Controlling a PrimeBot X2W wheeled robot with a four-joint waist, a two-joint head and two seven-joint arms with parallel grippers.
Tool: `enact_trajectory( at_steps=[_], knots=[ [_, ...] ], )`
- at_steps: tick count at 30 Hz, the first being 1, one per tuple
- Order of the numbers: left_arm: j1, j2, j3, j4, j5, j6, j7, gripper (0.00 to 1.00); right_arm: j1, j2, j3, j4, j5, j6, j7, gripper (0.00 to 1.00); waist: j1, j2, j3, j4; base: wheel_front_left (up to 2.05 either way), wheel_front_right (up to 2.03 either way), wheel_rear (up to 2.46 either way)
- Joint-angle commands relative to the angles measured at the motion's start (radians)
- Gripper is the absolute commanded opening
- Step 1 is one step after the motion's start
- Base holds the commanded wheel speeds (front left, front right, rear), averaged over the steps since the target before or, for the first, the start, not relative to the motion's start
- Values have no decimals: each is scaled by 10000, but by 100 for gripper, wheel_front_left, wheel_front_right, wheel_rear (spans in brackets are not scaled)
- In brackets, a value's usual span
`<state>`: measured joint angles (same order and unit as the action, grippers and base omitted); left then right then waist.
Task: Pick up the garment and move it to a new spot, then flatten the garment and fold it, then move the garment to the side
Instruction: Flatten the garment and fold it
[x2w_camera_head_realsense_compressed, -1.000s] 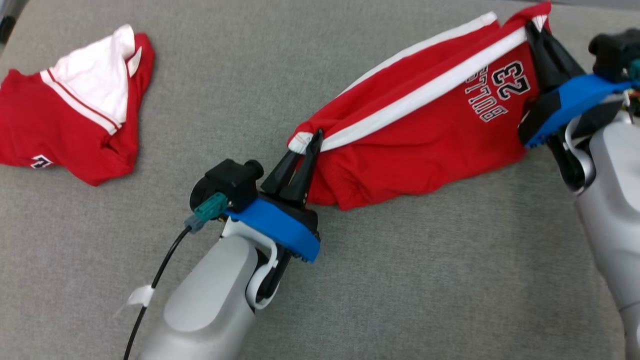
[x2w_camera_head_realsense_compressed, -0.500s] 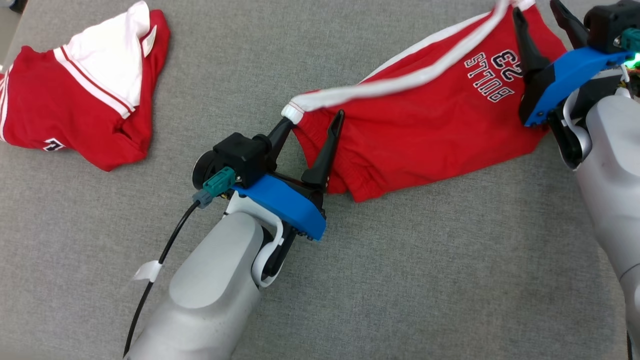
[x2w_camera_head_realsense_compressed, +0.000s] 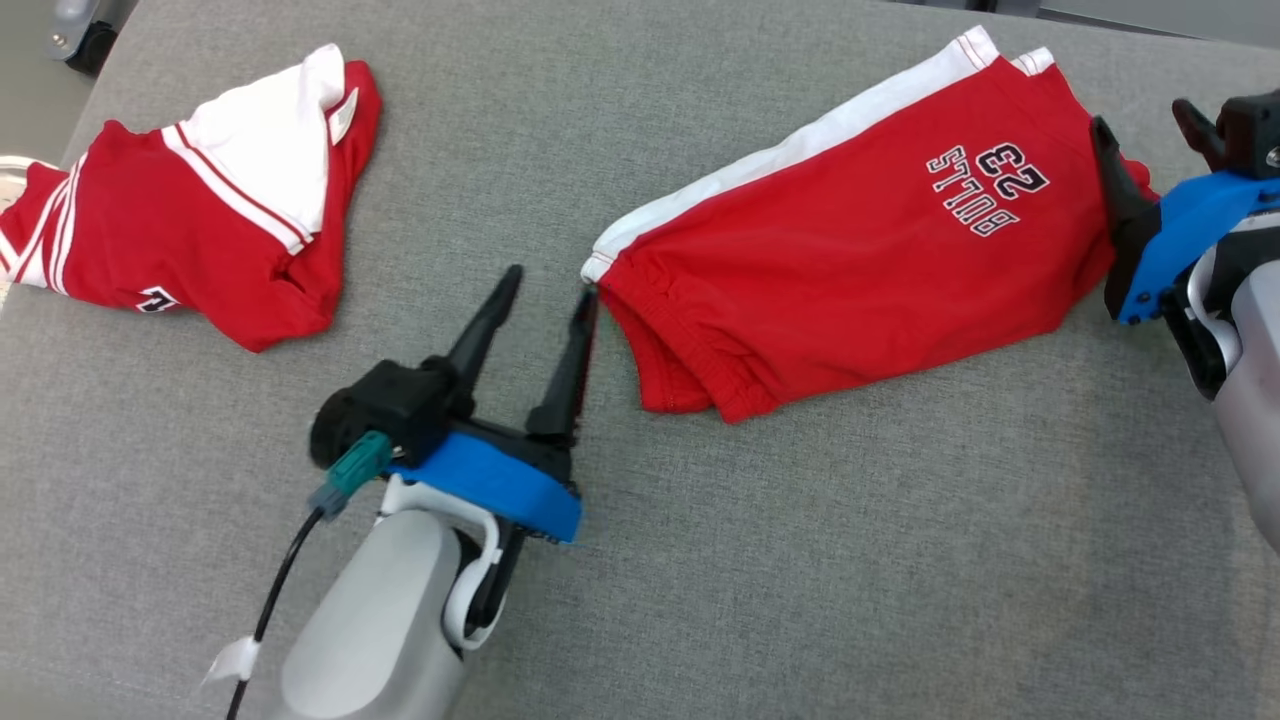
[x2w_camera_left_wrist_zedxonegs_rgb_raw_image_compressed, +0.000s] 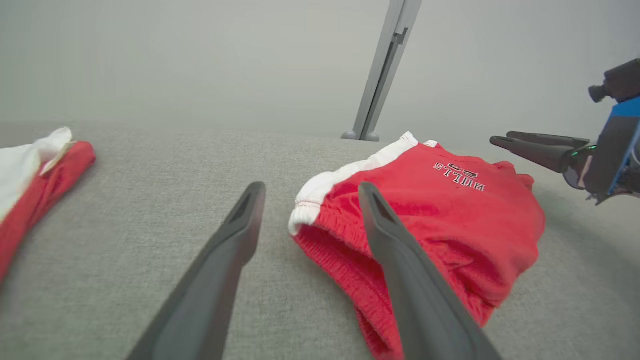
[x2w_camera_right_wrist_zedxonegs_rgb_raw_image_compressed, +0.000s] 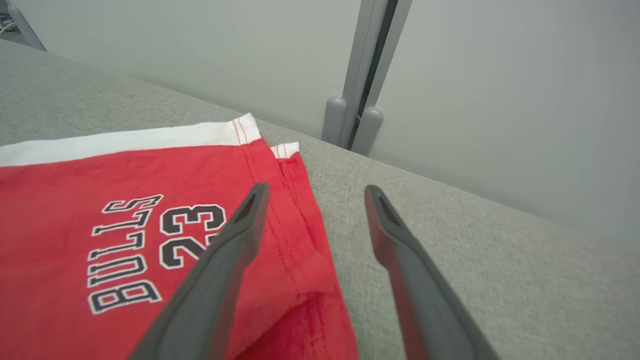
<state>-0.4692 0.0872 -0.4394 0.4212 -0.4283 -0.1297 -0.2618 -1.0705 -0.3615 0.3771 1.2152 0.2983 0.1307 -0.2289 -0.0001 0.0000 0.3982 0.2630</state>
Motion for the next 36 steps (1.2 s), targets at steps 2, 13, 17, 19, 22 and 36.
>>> enact_trajectory(
  at_steps=[2,13,17,19,22,36],
  knots=[
    [320,19,490,-357,284,51,-45,100,182,-124,107,116,146,1,138,100,1,0,10,70,0,0,0],
    [1187,-202,3034,-1807,1512,207,-45,100,250,-259,339,475,688,1,1162,100,1,0,197,355,0,0,0],
    [1318,-305,3402,-2040,1887,180,-45,100,404,-147,439,561,980,1,1758,100,1,0,225,400,0,0,0],
    [1362,-314,3486,-2069,1938,181,-45,100,444,-104,447,565,1080,3,1859,83,1,0,217,395,0,0,0],
    [1475,-352,3627,-2075,2098,168,-45,100,568,0,502,454,1403,3,2012,0,1,0,162,334,0,0,0],
    [2244,-364,4165,-1923,2741,190,-45,100,1974,-50,353,-569,3069,1,457,0,1,0,-984,-793,0,0,0]
  ],
)
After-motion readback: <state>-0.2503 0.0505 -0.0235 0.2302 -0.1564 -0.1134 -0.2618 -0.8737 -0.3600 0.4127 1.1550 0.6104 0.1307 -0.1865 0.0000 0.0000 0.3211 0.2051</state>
